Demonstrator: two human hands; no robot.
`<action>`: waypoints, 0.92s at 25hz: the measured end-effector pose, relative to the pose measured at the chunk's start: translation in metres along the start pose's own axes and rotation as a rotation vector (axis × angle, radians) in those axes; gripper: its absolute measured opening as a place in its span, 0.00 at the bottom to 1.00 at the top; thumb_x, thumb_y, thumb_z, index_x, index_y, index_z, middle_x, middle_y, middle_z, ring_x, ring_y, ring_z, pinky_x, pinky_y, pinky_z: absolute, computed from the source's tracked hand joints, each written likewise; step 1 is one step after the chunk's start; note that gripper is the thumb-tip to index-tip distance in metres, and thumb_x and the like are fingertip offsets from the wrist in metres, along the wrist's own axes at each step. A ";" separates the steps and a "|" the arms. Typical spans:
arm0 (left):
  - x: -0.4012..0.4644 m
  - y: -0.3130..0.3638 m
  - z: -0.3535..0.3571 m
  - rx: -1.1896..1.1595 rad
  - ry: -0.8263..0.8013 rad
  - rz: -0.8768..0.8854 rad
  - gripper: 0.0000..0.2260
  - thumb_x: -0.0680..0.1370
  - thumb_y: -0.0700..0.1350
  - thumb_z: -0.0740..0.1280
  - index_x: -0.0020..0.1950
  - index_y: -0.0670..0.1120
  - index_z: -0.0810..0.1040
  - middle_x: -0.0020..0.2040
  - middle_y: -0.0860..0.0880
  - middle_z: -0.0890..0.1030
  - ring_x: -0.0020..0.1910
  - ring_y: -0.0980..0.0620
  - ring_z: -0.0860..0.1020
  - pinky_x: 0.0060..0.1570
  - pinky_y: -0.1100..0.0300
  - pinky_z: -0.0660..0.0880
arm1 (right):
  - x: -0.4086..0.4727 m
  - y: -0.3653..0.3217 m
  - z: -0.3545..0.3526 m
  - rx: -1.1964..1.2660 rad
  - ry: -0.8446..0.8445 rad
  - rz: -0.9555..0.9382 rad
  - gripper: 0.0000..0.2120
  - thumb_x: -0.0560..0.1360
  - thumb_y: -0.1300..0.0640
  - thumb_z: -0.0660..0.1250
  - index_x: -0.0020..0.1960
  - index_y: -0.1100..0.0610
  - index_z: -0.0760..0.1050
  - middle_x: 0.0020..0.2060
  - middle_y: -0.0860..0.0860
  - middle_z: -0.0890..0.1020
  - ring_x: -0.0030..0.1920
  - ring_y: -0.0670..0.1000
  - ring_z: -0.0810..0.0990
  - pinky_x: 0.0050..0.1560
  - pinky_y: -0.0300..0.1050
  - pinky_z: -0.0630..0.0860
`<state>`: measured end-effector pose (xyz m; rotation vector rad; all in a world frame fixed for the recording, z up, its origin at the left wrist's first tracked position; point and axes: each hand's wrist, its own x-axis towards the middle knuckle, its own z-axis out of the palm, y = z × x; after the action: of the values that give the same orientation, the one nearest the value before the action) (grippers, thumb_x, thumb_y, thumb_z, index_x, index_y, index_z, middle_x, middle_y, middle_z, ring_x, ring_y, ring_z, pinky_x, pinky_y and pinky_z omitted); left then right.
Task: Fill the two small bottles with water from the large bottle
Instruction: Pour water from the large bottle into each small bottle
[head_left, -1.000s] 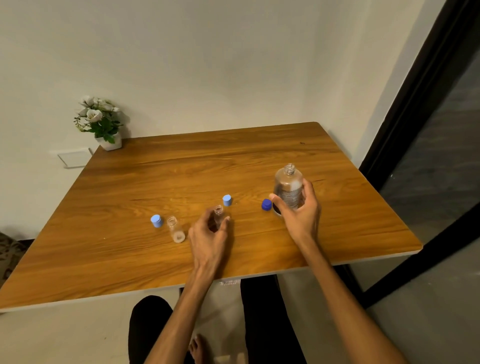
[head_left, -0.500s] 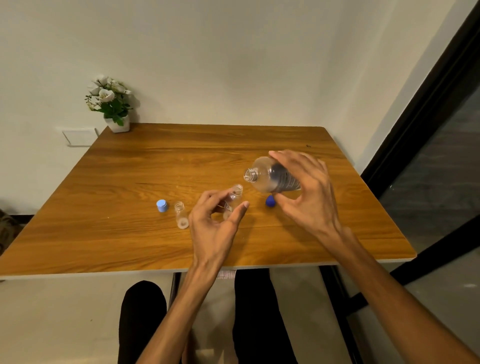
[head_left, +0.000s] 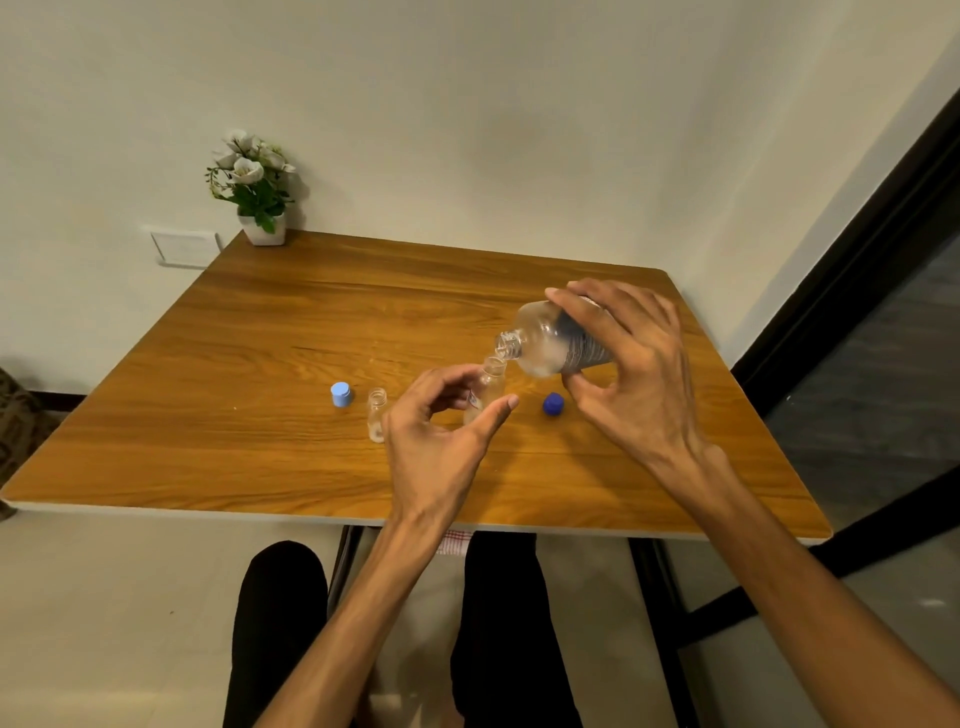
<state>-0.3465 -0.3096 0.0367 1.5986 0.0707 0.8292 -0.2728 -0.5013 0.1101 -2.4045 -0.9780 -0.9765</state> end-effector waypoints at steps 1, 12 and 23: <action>0.000 -0.002 -0.001 -0.003 0.000 0.002 0.17 0.69 0.47 0.84 0.54 0.48 0.86 0.48 0.50 0.87 0.45 0.50 0.84 0.46 0.57 0.83 | 0.001 0.000 0.000 -0.008 -0.001 -0.005 0.36 0.67 0.62 0.79 0.75 0.55 0.76 0.70 0.56 0.80 0.71 0.59 0.77 0.70 0.59 0.71; 0.001 -0.001 -0.002 0.007 0.013 0.005 0.16 0.69 0.46 0.84 0.54 0.47 0.86 0.48 0.51 0.86 0.46 0.51 0.84 0.47 0.56 0.83 | 0.008 -0.001 -0.003 -0.046 0.004 -0.042 0.35 0.68 0.63 0.80 0.74 0.56 0.77 0.70 0.57 0.80 0.72 0.60 0.76 0.72 0.64 0.70; 0.001 -0.002 -0.001 -0.004 0.014 0.005 0.16 0.69 0.45 0.84 0.54 0.48 0.86 0.47 0.50 0.86 0.46 0.49 0.84 0.47 0.53 0.83 | 0.012 -0.005 -0.009 -0.055 0.008 -0.064 0.35 0.67 0.66 0.79 0.73 0.56 0.78 0.70 0.58 0.80 0.72 0.61 0.76 0.74 0.63 0.69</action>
<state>-0.3456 -0.3082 0.0357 1.5900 0.0748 0.8442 -0.2743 -0.4966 0.1253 -2.4251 -1.0449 -1.0475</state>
